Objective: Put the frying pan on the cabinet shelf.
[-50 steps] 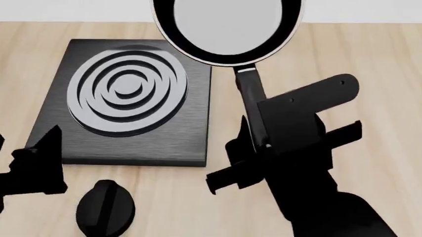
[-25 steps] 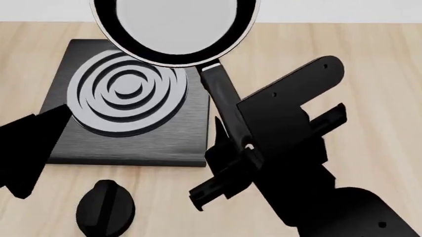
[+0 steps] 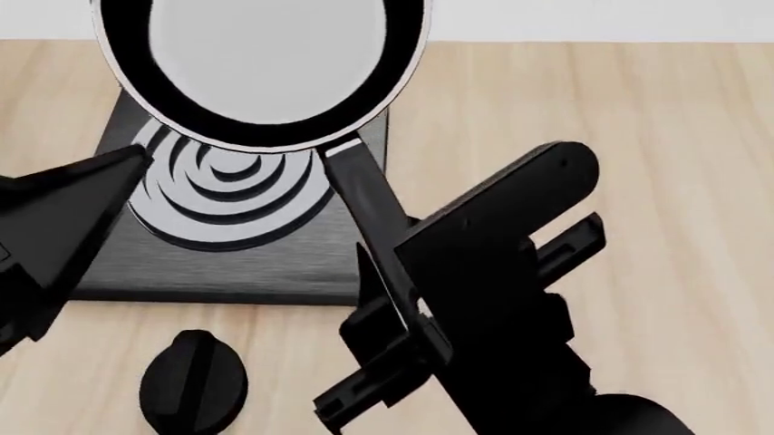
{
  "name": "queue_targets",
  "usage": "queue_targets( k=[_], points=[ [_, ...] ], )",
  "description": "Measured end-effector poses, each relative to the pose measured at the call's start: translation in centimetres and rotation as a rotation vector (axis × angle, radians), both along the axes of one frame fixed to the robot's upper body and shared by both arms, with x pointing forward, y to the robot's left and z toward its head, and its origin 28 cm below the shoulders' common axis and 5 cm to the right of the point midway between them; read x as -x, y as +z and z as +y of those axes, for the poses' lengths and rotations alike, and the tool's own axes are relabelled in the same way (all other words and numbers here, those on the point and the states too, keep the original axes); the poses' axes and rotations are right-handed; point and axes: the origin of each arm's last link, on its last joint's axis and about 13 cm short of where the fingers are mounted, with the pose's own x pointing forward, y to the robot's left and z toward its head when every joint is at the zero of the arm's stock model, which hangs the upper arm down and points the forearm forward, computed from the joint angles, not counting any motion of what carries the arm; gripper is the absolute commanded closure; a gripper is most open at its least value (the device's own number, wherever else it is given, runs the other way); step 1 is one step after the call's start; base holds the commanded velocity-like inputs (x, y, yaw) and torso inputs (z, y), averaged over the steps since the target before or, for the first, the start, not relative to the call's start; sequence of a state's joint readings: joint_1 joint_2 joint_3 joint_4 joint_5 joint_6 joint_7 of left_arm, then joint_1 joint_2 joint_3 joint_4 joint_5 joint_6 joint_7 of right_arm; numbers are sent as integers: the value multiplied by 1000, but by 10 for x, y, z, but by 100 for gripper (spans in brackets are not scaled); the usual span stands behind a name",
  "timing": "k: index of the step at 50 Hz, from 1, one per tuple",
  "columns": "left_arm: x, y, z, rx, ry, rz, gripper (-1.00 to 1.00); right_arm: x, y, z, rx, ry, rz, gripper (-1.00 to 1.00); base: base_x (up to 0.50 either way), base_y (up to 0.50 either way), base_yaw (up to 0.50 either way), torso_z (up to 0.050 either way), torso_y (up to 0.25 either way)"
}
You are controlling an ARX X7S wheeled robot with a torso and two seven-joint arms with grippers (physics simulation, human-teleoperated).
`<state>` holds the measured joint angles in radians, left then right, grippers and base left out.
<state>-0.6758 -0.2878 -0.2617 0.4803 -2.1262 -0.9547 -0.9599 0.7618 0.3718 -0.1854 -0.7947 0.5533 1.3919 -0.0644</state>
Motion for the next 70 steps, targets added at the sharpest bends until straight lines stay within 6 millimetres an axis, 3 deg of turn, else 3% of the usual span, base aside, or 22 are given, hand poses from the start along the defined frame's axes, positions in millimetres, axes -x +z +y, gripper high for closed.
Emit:
queue_targets(
  k=[26,70],
  points=[
    [-6,-24,-16,61,-71,123,-100,11,6,8,-7,42,-45,100,0,2,-3,0,0],
    [-25,-31,-36,89,-163,166,-100,18,-8,6,9,64,-41,100,0,2,-3,1,-1]
  ],
)
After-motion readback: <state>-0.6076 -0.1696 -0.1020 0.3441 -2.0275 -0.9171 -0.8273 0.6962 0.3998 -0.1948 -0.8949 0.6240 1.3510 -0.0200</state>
